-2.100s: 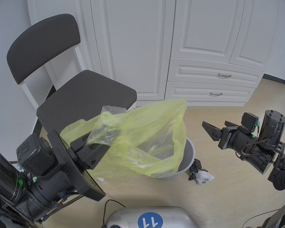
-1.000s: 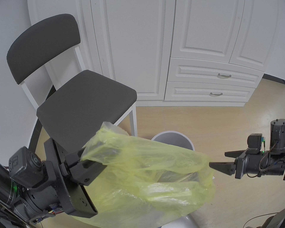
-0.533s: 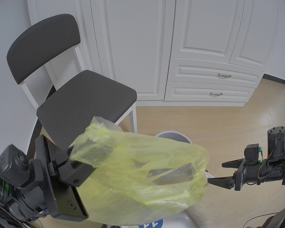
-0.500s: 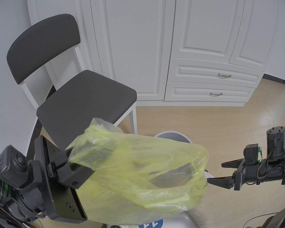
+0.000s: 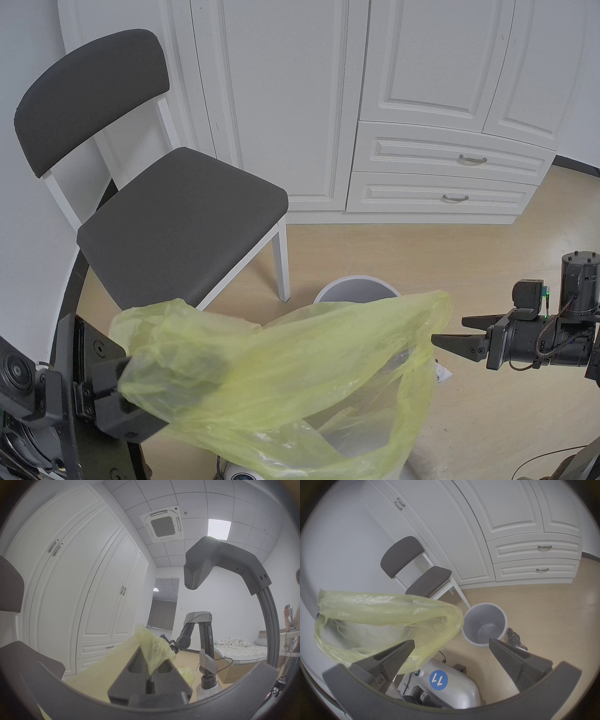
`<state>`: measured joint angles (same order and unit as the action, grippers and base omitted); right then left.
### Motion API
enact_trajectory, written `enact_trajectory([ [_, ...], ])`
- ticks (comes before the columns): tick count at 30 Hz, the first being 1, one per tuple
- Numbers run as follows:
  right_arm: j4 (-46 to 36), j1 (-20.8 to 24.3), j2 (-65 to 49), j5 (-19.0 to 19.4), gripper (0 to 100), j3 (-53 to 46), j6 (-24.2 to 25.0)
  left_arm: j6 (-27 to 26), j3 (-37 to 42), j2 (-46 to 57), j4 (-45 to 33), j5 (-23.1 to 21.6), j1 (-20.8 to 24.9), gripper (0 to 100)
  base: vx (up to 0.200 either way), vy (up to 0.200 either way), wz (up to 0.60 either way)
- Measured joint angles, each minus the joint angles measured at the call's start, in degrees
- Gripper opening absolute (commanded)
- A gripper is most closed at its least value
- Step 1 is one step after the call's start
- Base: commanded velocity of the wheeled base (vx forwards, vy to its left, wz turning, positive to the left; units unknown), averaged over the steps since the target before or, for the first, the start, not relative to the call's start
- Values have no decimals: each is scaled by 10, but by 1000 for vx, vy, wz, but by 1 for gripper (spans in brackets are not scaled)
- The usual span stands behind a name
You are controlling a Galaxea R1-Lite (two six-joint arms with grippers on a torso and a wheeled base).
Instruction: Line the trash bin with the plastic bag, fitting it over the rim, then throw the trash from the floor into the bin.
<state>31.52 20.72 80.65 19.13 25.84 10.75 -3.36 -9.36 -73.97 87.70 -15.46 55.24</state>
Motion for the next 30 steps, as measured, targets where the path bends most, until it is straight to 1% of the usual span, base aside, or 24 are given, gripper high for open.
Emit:
enact_trajectory([
  [4, 4, 0, 3, -2, 100, 4, 11, 0, 2, 3, 0, -1, 0, 0, 0, 0, 0],
  [9, 4, 0, 7, -3, 100, 6, 13, 0, 2, 5, 0, -2, 1, 0, 0, 0, 0],
  [14, 5, 0, 13, -3, 100, 5, 12, 3, 0, 10, 0, -2, 14, 0, 0, 0, 0],
  [23, 1, 5, 14, -1, 100, -1, 6, 31, -3, 23, 0, -2, 33, 0, 0, 0, 0],
  [30, 1, 12, 15, 2, 100, -7, 5, 34, -4, 25, 0, -2, 45, 0, 0, 0, 0],
])
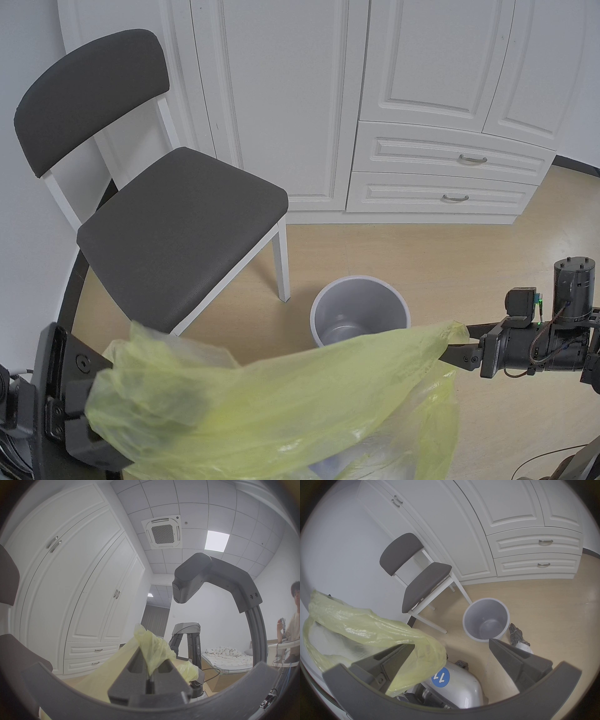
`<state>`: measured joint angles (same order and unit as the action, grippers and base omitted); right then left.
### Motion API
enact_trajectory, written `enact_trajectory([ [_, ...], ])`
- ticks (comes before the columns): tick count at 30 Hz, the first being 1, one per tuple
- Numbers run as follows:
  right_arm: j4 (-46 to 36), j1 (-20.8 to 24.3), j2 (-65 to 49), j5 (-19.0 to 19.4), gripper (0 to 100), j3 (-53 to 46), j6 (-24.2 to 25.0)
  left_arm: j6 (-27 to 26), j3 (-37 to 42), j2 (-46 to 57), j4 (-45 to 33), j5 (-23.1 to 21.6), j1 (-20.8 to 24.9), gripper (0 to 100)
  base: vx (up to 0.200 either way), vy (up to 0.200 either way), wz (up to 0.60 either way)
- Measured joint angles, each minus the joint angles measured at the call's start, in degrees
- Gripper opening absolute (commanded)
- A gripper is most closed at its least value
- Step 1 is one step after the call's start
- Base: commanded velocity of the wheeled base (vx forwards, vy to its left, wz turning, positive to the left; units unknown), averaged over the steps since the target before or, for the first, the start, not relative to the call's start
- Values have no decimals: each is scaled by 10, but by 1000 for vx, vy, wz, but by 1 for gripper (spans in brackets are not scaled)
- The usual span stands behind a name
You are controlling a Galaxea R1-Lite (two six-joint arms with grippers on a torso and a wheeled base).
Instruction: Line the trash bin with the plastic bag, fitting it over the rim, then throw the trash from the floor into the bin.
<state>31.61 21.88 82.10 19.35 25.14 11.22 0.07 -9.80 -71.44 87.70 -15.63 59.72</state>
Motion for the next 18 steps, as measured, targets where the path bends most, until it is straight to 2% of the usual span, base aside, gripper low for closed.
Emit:
enact_trajectory([
  [18, 4, 36, 4, 0, 100, -19, -8, 0, -2, 1, 0, 0, 3, 0, 0, 0, 0],
])
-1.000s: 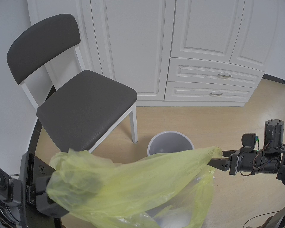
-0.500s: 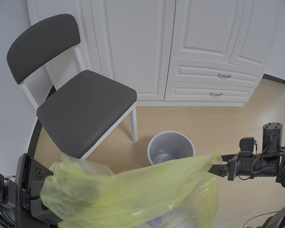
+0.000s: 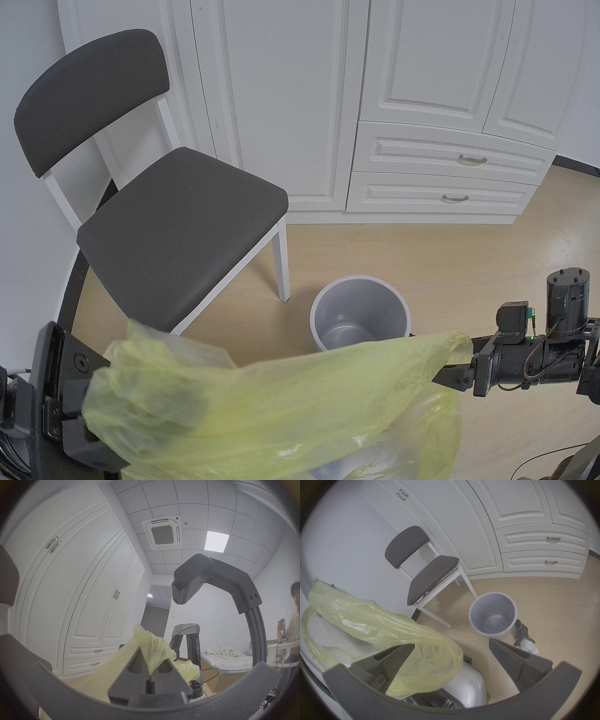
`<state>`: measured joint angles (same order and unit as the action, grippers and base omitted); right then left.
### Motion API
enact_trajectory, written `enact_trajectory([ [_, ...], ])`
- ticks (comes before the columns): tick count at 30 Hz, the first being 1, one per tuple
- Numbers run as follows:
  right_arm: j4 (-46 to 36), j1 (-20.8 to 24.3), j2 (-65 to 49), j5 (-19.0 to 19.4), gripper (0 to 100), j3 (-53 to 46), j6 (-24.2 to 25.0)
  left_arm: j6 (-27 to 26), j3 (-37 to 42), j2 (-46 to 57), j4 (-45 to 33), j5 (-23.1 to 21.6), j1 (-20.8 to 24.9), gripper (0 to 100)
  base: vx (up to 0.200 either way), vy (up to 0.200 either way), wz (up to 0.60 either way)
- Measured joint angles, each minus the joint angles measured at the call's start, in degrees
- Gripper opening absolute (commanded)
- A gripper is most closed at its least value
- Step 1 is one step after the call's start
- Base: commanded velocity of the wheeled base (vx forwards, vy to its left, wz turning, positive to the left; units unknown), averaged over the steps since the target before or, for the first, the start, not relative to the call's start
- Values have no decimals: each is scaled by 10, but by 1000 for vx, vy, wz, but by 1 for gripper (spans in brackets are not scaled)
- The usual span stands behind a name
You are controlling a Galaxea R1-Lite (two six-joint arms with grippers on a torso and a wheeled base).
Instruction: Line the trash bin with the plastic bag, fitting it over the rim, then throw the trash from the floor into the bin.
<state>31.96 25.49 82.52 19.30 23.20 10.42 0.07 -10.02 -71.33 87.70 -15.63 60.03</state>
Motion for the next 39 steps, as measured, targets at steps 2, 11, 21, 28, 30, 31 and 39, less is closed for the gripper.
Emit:
enact_trajectory([
  [2, 0, 1, 1, 0, 0, -2, -5, 0, 0, 0, 0, 0, 0, 0, 0, 0, 0],
  [11, 1, 1, -3, -2, 0, 2, -4, 0, 2, -1, 0, 0, -8, 0, 0, 0, 0],
  [21, 1, -10, -29, -6, 0, 4, -7, 49, 7, -30, -6, 1, -45, 0, 0, 0, 0],
  [28, -8, -14, -72, -19, 0, 8, -9, 50, 6, -71, -8, 5, -62, 0, 0, 0, 0],
  [30, -23, -15, -79, -30, 0, 14, -9, 50, 5, -85, -8, 6, -71, 0, 0, 0, 0],
  [31, -35, -16, -82, -36, 0, 18, -9, 50, 4, -94, -8, 7, -77, 0, 0, 0, 0],
  [39, -86, -18, -95, -64, 0, 55, -5, 49, -8, -168, -7, 12, -134, 0, 0, 0, 0],
])
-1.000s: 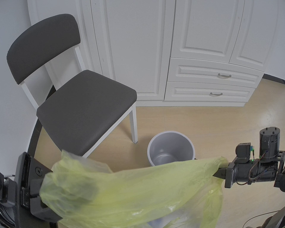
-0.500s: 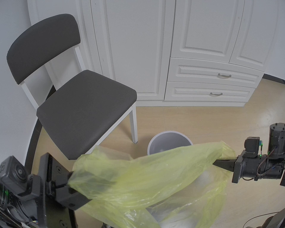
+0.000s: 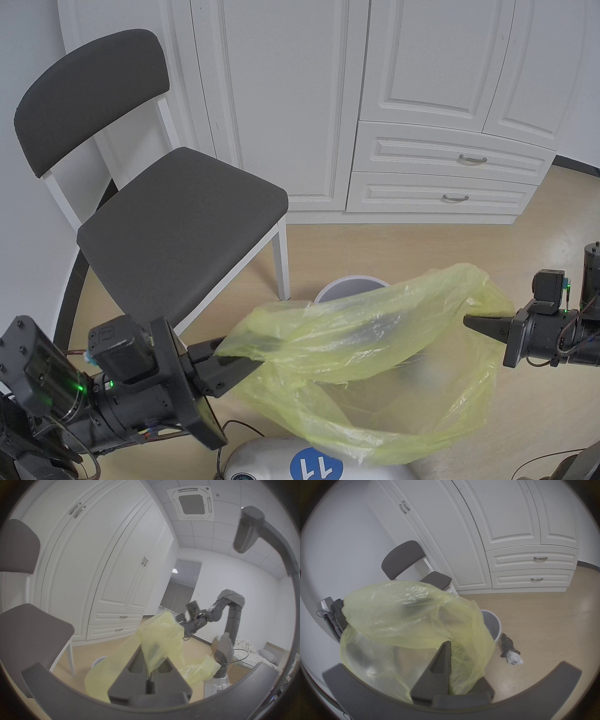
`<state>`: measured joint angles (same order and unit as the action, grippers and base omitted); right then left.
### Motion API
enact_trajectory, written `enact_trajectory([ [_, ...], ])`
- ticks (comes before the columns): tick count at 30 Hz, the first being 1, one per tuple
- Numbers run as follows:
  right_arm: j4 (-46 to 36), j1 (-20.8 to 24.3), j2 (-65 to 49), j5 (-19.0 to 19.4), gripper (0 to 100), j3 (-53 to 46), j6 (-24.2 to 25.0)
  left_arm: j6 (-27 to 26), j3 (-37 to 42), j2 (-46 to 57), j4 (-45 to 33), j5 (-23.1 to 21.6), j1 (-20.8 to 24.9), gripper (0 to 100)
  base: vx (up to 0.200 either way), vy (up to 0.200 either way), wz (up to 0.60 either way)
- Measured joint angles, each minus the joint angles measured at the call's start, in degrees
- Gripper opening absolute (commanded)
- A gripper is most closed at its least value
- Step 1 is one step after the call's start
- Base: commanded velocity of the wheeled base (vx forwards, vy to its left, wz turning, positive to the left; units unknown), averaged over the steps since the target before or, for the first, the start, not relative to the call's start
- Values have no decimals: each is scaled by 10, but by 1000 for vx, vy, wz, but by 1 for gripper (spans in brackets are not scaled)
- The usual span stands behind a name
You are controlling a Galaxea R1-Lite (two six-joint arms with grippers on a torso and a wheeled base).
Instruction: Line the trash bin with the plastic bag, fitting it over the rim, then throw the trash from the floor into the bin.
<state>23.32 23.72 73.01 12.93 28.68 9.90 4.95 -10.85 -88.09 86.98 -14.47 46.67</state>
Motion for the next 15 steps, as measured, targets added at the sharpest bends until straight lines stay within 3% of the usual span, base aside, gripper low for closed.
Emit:
enact_trajectory([
  [3, 0, 0, -2, -16, 0, 6, 0, 0, -10, -24, 0, 13, -15, 0, 0, 0, 0],
  [7, 2, 1, -4, -44, 0, 14, 0, 0, -30, -56, 0, 63, -26, 0, 0, 0, 0],
  [15, 3, 21, -15, -141, 0, 29, -4, 0, -64, -96, -15, 110, -30, 0, 0, 0, 0],
])
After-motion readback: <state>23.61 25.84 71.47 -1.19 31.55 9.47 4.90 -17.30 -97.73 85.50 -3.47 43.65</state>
